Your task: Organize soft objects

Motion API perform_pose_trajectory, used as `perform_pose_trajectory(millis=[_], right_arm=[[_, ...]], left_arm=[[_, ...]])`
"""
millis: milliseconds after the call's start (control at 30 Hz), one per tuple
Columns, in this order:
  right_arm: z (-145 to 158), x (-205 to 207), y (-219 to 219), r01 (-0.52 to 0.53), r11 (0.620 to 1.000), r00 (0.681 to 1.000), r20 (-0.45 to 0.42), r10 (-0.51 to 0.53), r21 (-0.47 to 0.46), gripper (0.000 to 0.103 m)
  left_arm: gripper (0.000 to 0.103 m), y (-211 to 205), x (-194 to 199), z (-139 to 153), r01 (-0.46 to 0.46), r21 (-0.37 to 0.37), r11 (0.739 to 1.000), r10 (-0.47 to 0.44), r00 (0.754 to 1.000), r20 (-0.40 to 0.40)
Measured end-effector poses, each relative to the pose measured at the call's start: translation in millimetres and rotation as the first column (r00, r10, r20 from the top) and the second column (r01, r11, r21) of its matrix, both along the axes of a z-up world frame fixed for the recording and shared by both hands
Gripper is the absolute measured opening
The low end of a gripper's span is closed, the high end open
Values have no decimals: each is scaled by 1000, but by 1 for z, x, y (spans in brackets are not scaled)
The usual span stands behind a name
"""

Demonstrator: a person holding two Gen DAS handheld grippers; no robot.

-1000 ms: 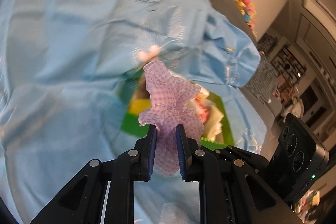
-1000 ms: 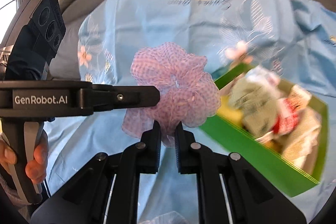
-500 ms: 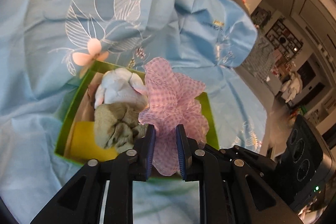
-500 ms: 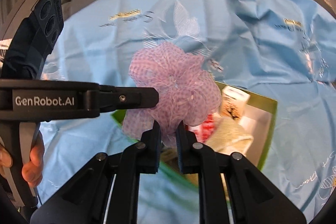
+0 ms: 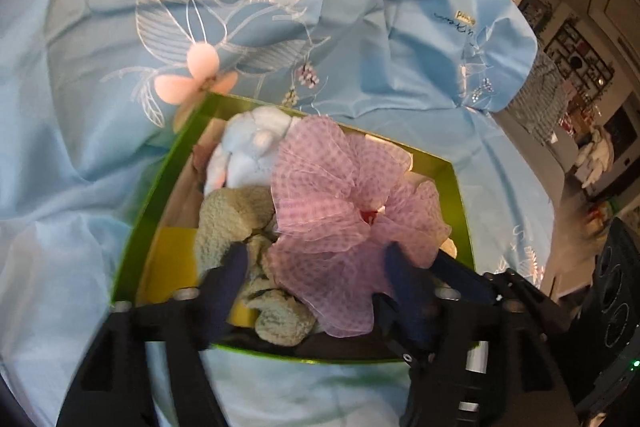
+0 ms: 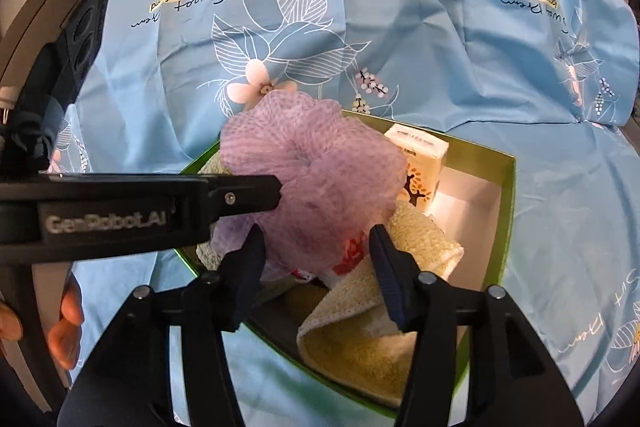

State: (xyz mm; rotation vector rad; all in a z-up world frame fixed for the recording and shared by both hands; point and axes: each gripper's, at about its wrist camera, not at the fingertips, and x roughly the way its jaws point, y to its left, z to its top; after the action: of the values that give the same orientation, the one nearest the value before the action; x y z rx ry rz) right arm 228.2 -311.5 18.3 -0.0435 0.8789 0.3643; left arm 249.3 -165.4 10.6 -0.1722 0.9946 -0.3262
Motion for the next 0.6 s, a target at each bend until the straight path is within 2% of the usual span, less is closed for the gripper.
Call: perform_pose_trajectory(millis=[100, 167, 267, 333, 433, 533, 600], right_arm=[[9, -11, -1, 6, 1000, 1000, 25, -6, -19, 70], [14, -19, -3, 14, 1000, 999, 37, -13, -27, 72], [20, -31, -6, 36, 999, 999, 41, -35, -39, 81], [25, -40, -8, 56, 997, 998, 43, -54, -51, 84], [29, -49, -13, 100, 993, 994, 41, -98, -62, 95], [31, -55, -17, 141, 988, 990, 25, -140, -70, 102], [31, -59, -19, 166, 984, 986, 3, -166, -70, 102]], left_arm=[[80, -1, -12, 9, 4, 51, 999, -6, 999, 33], [80, -1, -20, 13, 6, 88, 996, -10, 999, 49], [81, -3, -33, 21, -1, 148, 989, -11, 997, 81], [86, -4, -42, 25, -2, 185, 983, -16, 995, 96], [86, -2, -54, 29, -4, 211, 978, -19, 994, 103], [86, 2, -65, 32, -12, 215, 977, -10, 995, 101], [86, 5, -71, 34, -27, 220, 975, 4, 994, 105]])
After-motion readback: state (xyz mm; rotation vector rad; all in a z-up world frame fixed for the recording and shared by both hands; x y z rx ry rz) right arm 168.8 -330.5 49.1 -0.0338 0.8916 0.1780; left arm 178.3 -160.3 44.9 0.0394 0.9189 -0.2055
